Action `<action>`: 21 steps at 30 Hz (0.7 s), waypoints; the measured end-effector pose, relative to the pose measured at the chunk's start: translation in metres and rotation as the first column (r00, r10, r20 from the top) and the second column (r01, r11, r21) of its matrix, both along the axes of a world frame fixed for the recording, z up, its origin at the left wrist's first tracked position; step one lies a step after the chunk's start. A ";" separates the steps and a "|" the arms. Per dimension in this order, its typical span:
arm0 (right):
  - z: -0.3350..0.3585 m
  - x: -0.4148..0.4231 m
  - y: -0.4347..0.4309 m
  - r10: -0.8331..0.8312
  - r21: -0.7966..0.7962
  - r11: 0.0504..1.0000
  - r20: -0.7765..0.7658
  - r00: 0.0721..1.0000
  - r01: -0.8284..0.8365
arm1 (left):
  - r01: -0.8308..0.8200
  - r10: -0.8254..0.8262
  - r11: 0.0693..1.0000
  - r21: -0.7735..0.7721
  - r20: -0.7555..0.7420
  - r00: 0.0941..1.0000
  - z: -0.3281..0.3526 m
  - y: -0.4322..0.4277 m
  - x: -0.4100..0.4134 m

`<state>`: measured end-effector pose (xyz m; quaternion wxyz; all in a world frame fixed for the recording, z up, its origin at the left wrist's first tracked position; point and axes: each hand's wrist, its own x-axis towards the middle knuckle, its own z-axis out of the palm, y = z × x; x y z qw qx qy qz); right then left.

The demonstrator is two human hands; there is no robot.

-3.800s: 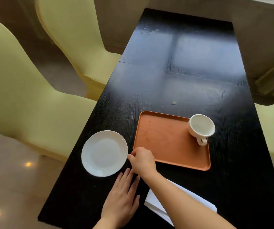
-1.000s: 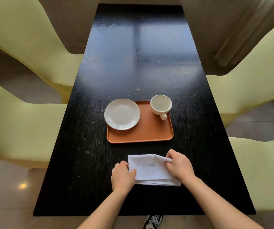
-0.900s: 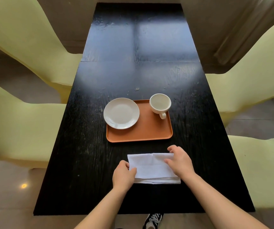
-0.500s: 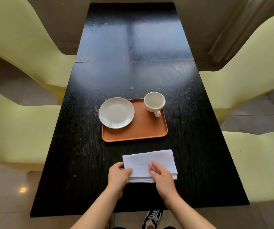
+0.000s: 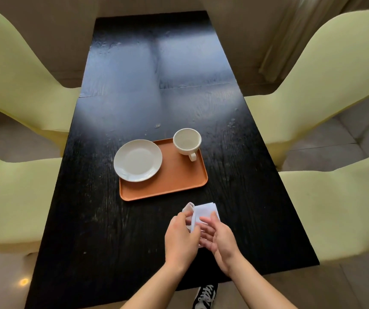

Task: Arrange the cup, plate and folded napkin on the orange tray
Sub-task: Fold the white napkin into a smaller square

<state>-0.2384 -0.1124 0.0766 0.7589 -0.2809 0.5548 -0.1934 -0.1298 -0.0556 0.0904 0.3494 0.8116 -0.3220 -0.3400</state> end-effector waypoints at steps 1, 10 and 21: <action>0.005 -0.003 -0.004 0.034 -0.047 0.998 -0.001 0.999 -0.034 | 0.034 -0.034 0.999 -0.001 -0.002 0.999 0.001 -0.004 -0.005; -0.006 -0.024 -0.040 0.164 -0.342 0.831 -0.604 0.780 -0.439 | 0.298 -0.303 0.951 0.082 0.059 0.951 -0.011 -0.007 -0.013; -0.028 -0.032 -0.036 0.082 -0.368 0.680 -0.821 0.565 -0.634 | 0.610 -0.710 0.690 0.389 0.527 0.467 -0.056 0.006 0.006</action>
